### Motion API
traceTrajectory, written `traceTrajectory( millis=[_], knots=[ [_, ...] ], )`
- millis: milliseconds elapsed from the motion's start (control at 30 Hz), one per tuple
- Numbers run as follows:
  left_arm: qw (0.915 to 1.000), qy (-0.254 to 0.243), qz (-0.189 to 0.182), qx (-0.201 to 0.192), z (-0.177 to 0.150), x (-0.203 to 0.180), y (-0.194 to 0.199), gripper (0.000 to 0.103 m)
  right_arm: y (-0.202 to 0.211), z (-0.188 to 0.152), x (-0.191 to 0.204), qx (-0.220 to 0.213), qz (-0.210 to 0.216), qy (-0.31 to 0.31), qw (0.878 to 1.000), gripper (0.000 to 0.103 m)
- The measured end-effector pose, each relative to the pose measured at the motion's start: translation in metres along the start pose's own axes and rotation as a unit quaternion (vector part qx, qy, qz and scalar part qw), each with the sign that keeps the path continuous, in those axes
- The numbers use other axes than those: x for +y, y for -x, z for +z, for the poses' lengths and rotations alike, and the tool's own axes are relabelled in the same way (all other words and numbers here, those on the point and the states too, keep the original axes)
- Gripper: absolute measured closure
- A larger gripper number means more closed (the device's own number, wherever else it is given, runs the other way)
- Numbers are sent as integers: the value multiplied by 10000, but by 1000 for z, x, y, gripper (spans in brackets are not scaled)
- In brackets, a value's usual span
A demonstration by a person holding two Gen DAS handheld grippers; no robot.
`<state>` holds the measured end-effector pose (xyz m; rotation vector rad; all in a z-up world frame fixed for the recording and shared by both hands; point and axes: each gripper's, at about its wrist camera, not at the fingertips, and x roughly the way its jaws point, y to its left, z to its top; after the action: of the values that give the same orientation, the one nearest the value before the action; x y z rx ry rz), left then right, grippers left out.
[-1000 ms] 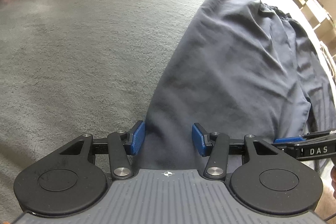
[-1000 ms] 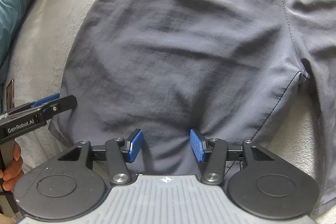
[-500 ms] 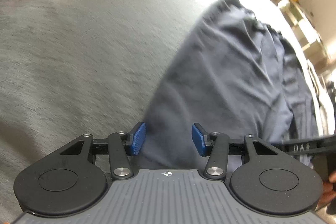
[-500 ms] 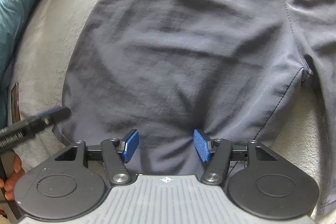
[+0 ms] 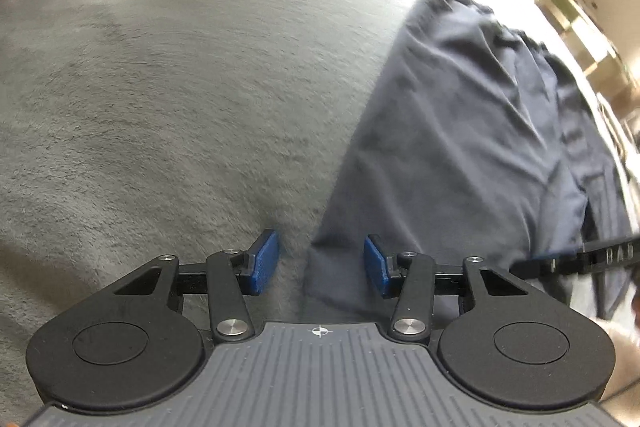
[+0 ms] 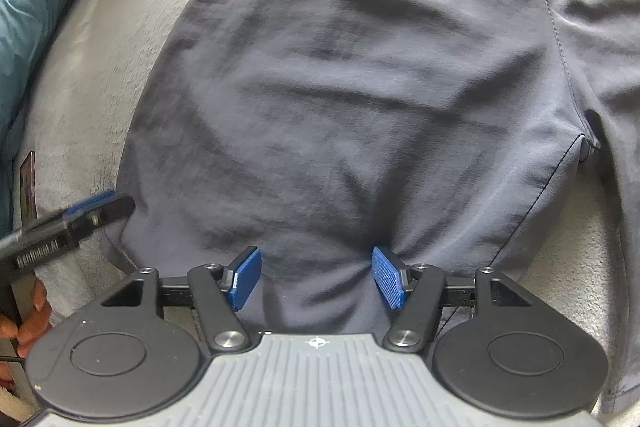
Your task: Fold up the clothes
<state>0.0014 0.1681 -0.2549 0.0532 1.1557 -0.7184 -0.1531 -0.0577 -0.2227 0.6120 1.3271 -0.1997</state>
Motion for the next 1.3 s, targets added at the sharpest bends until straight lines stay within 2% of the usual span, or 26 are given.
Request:
traceTrajectory(
  millis=[133,167,267,533,833,933,1000,1100,1200,1300],
  knots=[
    [9997,174,99,-113,-10,1,4,73,5,5,1,36,-19,-60,10000,39],
    [9996,209,122,-145,-11,1,5,80,8,7,3,6,-32,-50,10000,39],
    [9994,260,134,-208,-13,0,6,90,16,12,14,-200,42,26,9998,39],
    [9992,84,113,-367,-14,-7,14,103,33,26,26,-420,331,75,9985,39],
    [9978,-250,-29,-611,-16,-17,26,103,26,45,59,-276,1039,45,9942,39],
    [9982,-135,-136,-576,-16,-11,24,103,26,49,73,-258,1125,212,9931,39],
    [9982,118,-328,-489,-15,-2,21,103,26,47,79,-210,1167,387,9922,38],
    [9970,471,-485,-382,-14,12,16,103,25,40,84,-23,1135,669,9913,38],
    [9959,620,-584,-300,-12,23,13,101,22,26,79,207,981,882,9910,38],
    [9952,733,-607,-250,-9,30,13,93,21,12,72,382,757,1044,9909,38]
  ],
)
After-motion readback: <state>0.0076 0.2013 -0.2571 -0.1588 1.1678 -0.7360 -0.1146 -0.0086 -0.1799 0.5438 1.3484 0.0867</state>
